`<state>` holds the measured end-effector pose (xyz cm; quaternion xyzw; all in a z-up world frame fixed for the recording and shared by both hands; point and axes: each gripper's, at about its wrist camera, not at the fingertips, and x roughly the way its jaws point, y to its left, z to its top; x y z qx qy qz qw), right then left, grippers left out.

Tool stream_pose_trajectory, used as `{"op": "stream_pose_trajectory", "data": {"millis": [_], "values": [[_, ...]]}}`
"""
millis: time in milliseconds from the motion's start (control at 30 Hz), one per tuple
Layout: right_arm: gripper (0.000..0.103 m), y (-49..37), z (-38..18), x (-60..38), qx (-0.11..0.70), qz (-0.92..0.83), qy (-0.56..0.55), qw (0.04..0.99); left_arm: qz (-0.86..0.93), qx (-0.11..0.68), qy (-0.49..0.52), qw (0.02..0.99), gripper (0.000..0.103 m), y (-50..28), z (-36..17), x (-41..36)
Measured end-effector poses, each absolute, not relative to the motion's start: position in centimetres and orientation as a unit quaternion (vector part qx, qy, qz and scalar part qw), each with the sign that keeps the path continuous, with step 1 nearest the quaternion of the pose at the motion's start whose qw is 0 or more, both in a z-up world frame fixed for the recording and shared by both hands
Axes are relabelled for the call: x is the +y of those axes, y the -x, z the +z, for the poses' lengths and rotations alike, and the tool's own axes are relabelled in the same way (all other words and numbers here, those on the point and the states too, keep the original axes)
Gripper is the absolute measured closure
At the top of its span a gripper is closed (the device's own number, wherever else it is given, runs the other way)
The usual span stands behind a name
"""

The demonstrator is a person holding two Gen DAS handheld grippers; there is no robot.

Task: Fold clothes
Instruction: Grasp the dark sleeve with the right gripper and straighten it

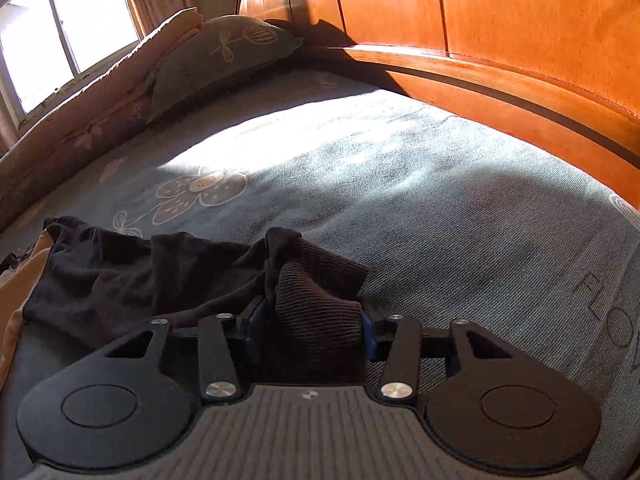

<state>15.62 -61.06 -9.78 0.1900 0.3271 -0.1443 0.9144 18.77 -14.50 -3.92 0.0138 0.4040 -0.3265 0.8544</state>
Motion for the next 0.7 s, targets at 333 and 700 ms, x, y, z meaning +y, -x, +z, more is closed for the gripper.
{"op": "stream_pose_trajectory", "data": {"millis": [333, 700], "values": [[0.060, -16.9, -5.2, -65.5, 0.321, -0.208, -0.170, 0.908, -0.320, 0.401, -0.010, 0.858, 0.033, -18.8, -3.6, -13.8], [0.043, -21.3, -4.1, -61.5, 0.339, -0.154, -0.135, 0.918, -0.313, 0.395, -0.003, 0.864, 0.032, -19.6, -2.9, -13.0]]}}
